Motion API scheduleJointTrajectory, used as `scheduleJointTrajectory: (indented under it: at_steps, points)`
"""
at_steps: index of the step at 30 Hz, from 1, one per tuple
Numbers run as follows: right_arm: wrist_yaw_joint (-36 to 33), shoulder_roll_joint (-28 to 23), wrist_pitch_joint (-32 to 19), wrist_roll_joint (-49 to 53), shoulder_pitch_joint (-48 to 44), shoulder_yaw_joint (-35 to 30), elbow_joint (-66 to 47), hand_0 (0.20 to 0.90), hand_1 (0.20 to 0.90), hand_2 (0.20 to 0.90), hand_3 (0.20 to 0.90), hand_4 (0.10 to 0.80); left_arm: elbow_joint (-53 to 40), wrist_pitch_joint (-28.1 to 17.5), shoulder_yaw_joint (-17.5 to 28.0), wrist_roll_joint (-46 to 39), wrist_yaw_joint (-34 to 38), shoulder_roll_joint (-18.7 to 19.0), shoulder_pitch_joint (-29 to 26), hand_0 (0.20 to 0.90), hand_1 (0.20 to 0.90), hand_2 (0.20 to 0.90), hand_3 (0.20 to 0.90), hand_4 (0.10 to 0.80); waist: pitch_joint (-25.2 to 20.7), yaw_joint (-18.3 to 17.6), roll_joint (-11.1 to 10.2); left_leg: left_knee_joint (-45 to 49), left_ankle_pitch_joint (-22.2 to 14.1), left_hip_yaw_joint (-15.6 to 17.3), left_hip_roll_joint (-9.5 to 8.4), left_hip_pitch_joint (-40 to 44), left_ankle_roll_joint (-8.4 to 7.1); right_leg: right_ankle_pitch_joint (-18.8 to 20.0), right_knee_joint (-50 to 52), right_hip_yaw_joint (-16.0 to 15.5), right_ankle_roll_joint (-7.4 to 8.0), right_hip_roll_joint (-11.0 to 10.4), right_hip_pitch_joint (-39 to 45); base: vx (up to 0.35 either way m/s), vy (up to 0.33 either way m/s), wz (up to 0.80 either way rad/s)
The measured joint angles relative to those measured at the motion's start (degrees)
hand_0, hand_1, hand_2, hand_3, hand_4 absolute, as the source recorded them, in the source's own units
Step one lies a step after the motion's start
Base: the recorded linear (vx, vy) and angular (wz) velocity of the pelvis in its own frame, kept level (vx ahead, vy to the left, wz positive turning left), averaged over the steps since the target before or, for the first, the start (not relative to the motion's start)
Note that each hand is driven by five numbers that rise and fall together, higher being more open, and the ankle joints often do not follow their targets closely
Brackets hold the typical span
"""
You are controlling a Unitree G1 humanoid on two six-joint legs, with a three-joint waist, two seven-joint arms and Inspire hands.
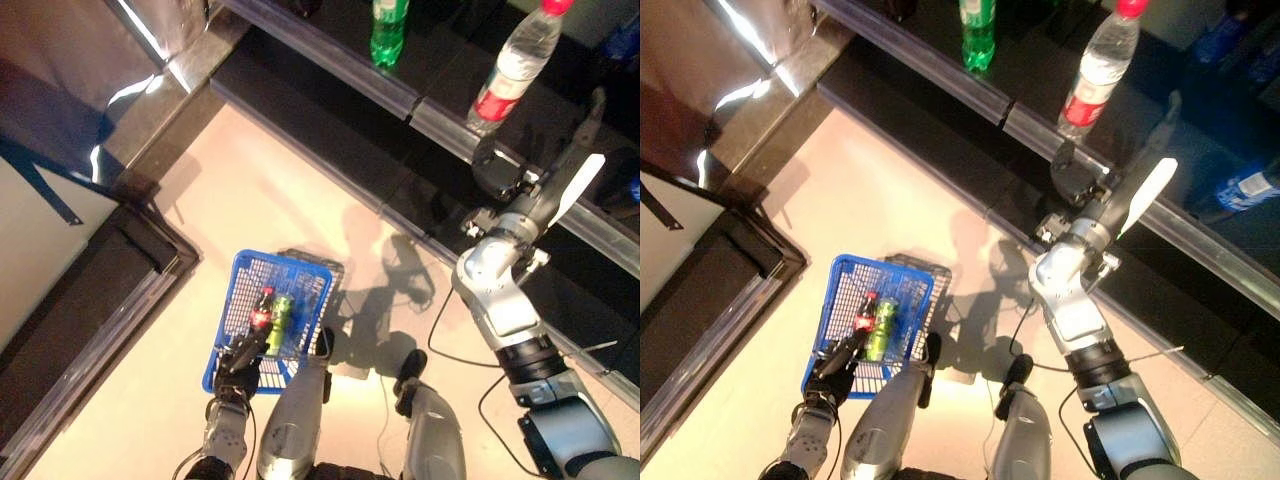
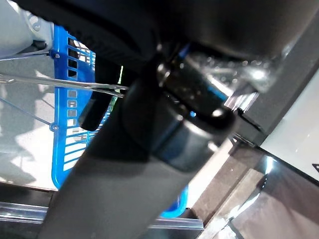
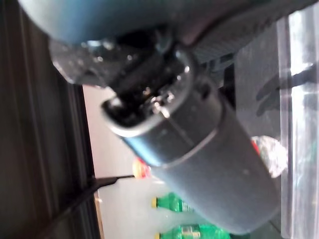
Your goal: Pick up the drink and place into the basket.
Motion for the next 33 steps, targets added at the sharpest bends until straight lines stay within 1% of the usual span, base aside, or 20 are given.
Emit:
scheduleJointTrajectory:
  at_steps: [4,6,9,11,12,13,17,21,27,29,32,33]
  points:
    - [0.4,-0.6,0.1,2.3,-4.6,0.0,0.6,0.900,0.900,0.900,0.900,0.800,-1.4,0.0,-0.1,-1.3,-0.1,0.2,-0.6,0.300,0.300,0.300,0.200,0.100,0.2,0.9,-0.4,1.3,-0.2,0.0,0.11,-3.2,0.13,0.3,0.4,0.5,-0.18,0.3,-2.9,0.007,-0.002,-0.01]
    - [0.4,-0.7,0.1,3.6,-7.6,0.0,2.1,0.900,0.900,0.900,0.900,0.800,-2.5,0.0,-0.3,-2.4,-0.1,0.9,-0.7,0.300,0.300,0.300,0.200,0.100,0.3,1.0,-0.8,2.6,-0.7,0.2,0.26,-5.2,0.28,0.7,0.5,1.1,-0.11,0.7,-4.5,0.031,-0.009,-0.07]
    - [0.4,-1.6,0.0,6.7,-11.3,0.0,4.7,0.900,0.900,0.900,0.900,0.800,-3.7,0.0,-0.7,-2.5,0.3,1.7,-1.9,0.300,0.300,0.300,0.200,0.100,0.4,1.0,-1.2,4.5,-1.1,0.3,0.35,-8.3,0.54,1.4,0.4,1.2,-0.07,0.7,-6.7,0.068,-0.017,-0.03]
    - [0.5,-1.7,0.0,9.0,-13.1,-0.2,6.2,0.900,0.900,0.900,0.900,0.800,-5.4,-0.2,-1.1,-3.1,0.5,2.5,-2.3,0.300,0.300,0.300,0.200,0.100,0.6,0.9,-2.0,5.4,-1.2,0.4,0.43,-10.3,0.65,1.9,0.4,1.3,-0.04,0.9,-8.4,0.067,-0.012,-0.06]
    - [0.5,-1.6,0.0,9.6,-13.4,-0.2,6.5,0.900,0.900,0.900,0.900,0.800,-5.6,-0.2,-1.3,-3.6,0.6,3.0,-2.6,0.300,0.300,0.300,0.200,0.100,0.6,0.9,-2.3,5.9,-1.3,0.4,0.51,-11.0,0.74,1.9,0.4,1.3,-0.31,0.9,-8.8,0.040,-0.006,-0.06]
    - [0.8,-1.6,0.0,11.1,-13.5,-0.2,6.6,0.900,0.900,0.900,0.900,0.800,-5.7,-0.2,-1.4,-3.8,0.8,3.5,-2.8,0.300,0.300,0.300,0.200,0.100,0.6,0.9,-2.6,6.8,-1.7,0.4,0.65,-11.7,0.80,2.1,0.4,1.4,-0.15,1.1,-9.1,0.039,-0.004,-0.05]
    - [2.8,-1.6,-1.0,17.1,-15.2,-0.3,8.9,0.900,0.900,0.900,0.900,0.800,-5.7,-0.1,-1.3,-4.7,1.7,3.9,-2.8,0.300,0.300,0.300,0.200,0.100,0.5,0.9,-3.3,8.5,-2.5,0.9,0.94,-12.4,1.11,2.5,0.3,1.7,-0.02,1.3,-9.4,0.049,0.000,-0.08]
    - [5.0,-1.6,-3.1,23.0,-16.8,-0.4,9.1,0.900,0.900,0.900,0.900,0.800,-6.2,0.0,-0.9,-4.9,1.7,4.5,-2.8,0.300,0.300,0.300,0.200,0.100,0.6,1.1,-3.8,10.4,-3.2,1.3,1.44,-14.4,1.29,2.6,0.5,2.5,-0.28,1.6,-10.9,0.051,0.007,-0.09]
    - [6.0,-1.6,-3.4,24.9,-19.8,-0.5,13.4,0.900,0.900,0.900,0.900,0.800,-6.9,0.2,-0.8,-6.0,1.6,5.2,-2.8,0.300,0.300,0.300,0.200,0.100,0.5,1.0,-4.4,11.5,-3.4,1.6,1.52,-16.0,1.51,3.0,0.5,2.8,-0.40,1.6,-12.3,0.049,0.007,-0.05]
    - [6.8,-1.8,-3.6,26.5,-22.3,-0.5,15.6,0.900,0.900,0.900,0.900,0.800,-7.2,0.4,-0.5,-6.2,1.3,5.7,-2.8,0.300,0.300,0.300,0.200,0.100,0.6,1.0,-4.6,12.1,-3.5,1.6,1.74,-16.7,1.50,3.2,0.5,2.8,-0.38,1.6,-12.7,0.000,0.000,0.00]
    - [7.2,-2.5,-3.6,27.1,-24.4,-0.4,17.3,0.900,0.900,0.900,0.900,0.800,-7.8,0.5,-0.4,-6.5,1.2,5.8,-2.8,0.300,0.300,0.300,0.200,0.100,0.5,1.3,-4.6,12.3,-3.5,1.6,1.74,-17.4,1.51,3.3,0.5,2.8,-0.40,1.6,-13.4,0.000,0.000,0.00]
    - [7.5,-3.5,-3.7,28.1,-25.3,-0.3,17.8,0.900,0.900,0.900,0.900,0.800,-8.1,0.6,-0.5,-6.8,0.8,6.0,-2.8,0.300,0.300,0.300,0.200,0.100,0.6,1.7,-4.6,12.4,-3.5,1.6,1.74,-17.9,1.52,3.5,0.5,2.8,-0.40,1.7,-13.9,0.000,0.000,0.00]
